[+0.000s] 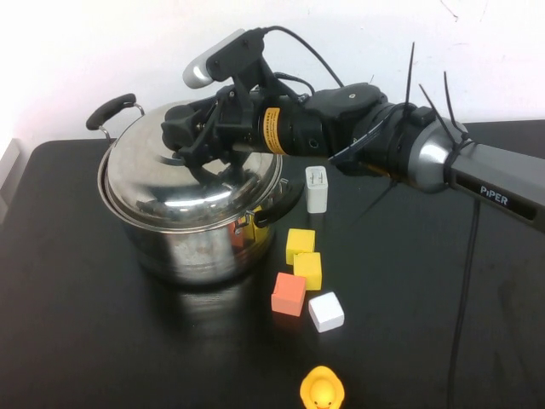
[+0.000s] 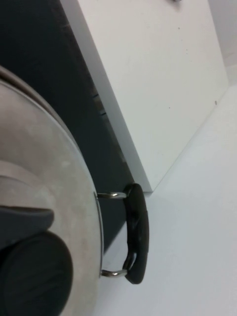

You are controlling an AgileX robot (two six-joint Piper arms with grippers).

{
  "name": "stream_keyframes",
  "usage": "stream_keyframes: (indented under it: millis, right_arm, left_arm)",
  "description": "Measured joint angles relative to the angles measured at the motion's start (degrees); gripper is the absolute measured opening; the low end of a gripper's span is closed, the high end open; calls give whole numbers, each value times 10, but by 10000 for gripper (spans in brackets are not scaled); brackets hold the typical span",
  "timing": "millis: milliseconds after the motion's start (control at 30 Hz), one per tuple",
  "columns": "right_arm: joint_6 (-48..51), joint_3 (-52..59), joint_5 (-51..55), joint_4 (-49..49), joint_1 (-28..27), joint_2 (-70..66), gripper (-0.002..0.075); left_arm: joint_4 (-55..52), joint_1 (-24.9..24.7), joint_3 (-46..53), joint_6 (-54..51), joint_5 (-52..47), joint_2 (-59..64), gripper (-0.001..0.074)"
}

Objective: Cover the pot

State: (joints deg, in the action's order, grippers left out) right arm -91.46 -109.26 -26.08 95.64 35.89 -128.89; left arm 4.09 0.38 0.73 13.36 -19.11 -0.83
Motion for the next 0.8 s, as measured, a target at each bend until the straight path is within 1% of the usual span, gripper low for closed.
stream_keyframes:
  millis: [267,300,367,433,467,500,567,600,667,700,733,800]
  right_arm:
    - [-3,0,-1,3,0,0,354]
    - [-3,0,-1,3,0,0,367]
    - [-3,0,-1,3,0,1,444]
    - [-4,0,-5,3,0,5,552]
    - [-7,0,-9,3,0,9,589]
    - [-15,0,-15,9,0,16,608]
    - [-39,0,-26,26,0,36,605]
    - [-59,0,-33,37,0,53,579]
    - [-101,1,-47,48,0,89,479]
    - [-116,6,-53,50,-1,113,396]
    - [-125,12,-57,50,-1,138,296]
    - [-134,29,-66,50,-3,182,140]
  left_arm:
    - [0,0,0,0,0,0,-2]
    - [0,0,0,0,0,0,-2]
    - [0,0,0,0,0,0,-2]
    - [0,0,0,0,0,0,-2]
    - [0,0,0,0,0,0,-2]
    - [0,0,0,0,0,0,-2]
    - [0,0,0,0,0,0,-2]
    - [0,0,0,0,0,0,-2]
    - [0,0,0,0,0,0,-2]
    - [0,0,0,0,0,0,-2]
    - [0,0,0,0,0,0,-2]
    - [0,0,0,0,0,0,-2]
